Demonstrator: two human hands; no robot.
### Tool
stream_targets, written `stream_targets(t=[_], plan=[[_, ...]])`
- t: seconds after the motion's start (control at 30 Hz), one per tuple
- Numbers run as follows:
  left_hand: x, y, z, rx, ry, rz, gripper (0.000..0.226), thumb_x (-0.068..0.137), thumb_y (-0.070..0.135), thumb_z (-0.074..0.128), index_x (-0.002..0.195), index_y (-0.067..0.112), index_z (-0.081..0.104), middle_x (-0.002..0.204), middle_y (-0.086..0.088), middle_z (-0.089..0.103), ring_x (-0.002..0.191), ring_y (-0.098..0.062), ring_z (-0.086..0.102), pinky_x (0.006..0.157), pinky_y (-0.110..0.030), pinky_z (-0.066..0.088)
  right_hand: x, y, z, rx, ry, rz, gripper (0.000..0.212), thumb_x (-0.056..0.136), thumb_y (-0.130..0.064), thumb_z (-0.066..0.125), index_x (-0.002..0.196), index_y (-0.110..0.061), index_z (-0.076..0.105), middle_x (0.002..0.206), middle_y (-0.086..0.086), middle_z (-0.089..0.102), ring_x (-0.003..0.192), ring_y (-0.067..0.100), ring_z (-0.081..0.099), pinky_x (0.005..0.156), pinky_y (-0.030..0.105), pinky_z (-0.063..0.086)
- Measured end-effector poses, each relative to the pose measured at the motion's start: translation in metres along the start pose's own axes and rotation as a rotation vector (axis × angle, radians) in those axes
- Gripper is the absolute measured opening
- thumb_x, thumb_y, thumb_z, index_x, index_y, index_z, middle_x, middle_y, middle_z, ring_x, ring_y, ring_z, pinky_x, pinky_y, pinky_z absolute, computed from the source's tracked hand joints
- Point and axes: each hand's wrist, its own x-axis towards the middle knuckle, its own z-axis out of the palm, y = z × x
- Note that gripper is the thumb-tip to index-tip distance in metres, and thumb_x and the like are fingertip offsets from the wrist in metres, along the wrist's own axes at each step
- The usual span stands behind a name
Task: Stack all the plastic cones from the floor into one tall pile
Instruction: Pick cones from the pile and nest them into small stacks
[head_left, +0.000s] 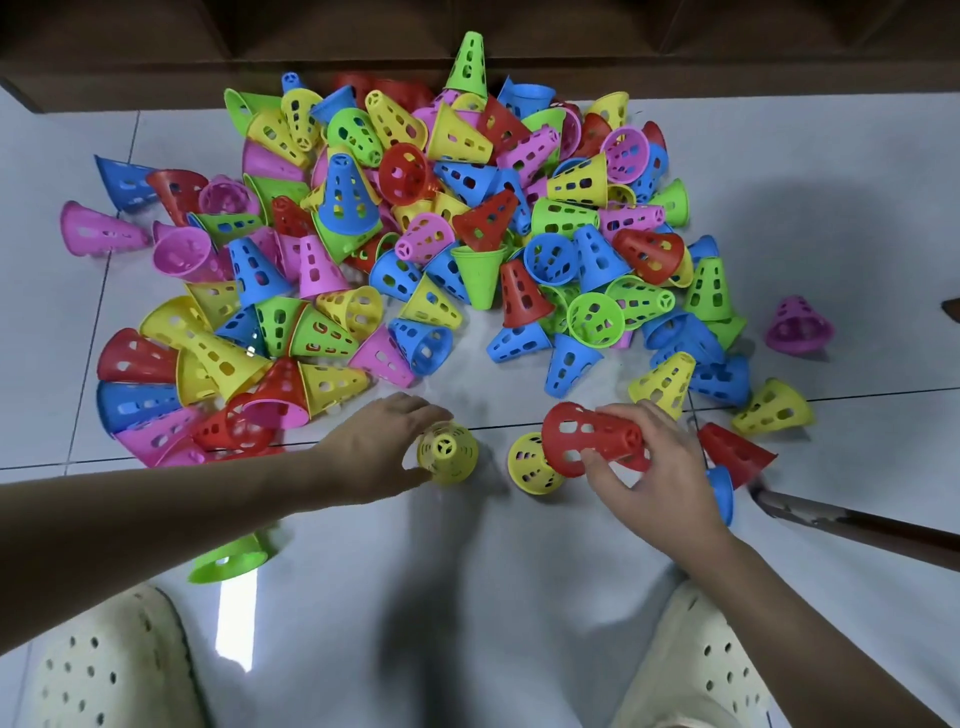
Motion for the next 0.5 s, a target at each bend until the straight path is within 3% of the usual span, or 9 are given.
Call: stream_targets(t=[0.17,0.27,0.37,0.5], plan=[[0.005,-0.019,-0.017,0.271,0.028,-0.077,0.059,0.094,0.030,0.058,0.149,0.023,0.040,0.154,-0.002,0.039,0.144,-0.022,0.030,0.120,-0.040,0.022,-0.012,0.004,0.014,-0.148,-0.173,-0.016,0.044,0.077,-0.048,0.062,0.112,-0.020,0.061,0.098,-0.009,0.057,0.085,0.007,0.056,0.077,0.024,0.050],[0.008,-0.033,-0.022,0.453,0.034,-0.098,0.059,0.093,0.021,0.056,0.150,0.017,0.038,0.154,-0.008,0.039,0.145,-0.027,0.029,0.121,-0.042,0.021,-0.015,0.008,0.025,-0.200,-0.260,-0.019,0.048,0.078,-0.048,0.063,0.118,-0.022,0.059,0.100,-0.010,0.053,0.088,0.013,0.058,0.074,0.034,0.055],[0.012,-0.052,-0.023,0.639,0.044,-0.035,0.061,0.086,0.013,0.062,0.145,0.013,0.048,0.147,-0.013,0.048,0.139,-0.032,0.039,0.116,-0.043,0.029,-0.013,0.012,0.033,-0.245,-0.300,-0.017,0.050,0.079,-0.038,0.073,0.123,-0.019,0.060,0.101,-0.007,0.052,0.085,0.017,0.060,0.069,0.031,0.054],[0.019,-0.065,-0.025,0.782,0.053,0.087,0.055,0.089,0.015,0.060,0.144,0.013,0.052,0.148,-0.013,0.048,0.139,-0.033,0.040,0.114,-0.043,0.029,-0.006,0.016,0.039,-0.278,-0.376,0.050,0.052,0.086,-0.035,0.073,0.133,-0.019,0.056,0.111,-0.004,0.053,0.099,0.017,0.060,0.078,0.022,0.045]])
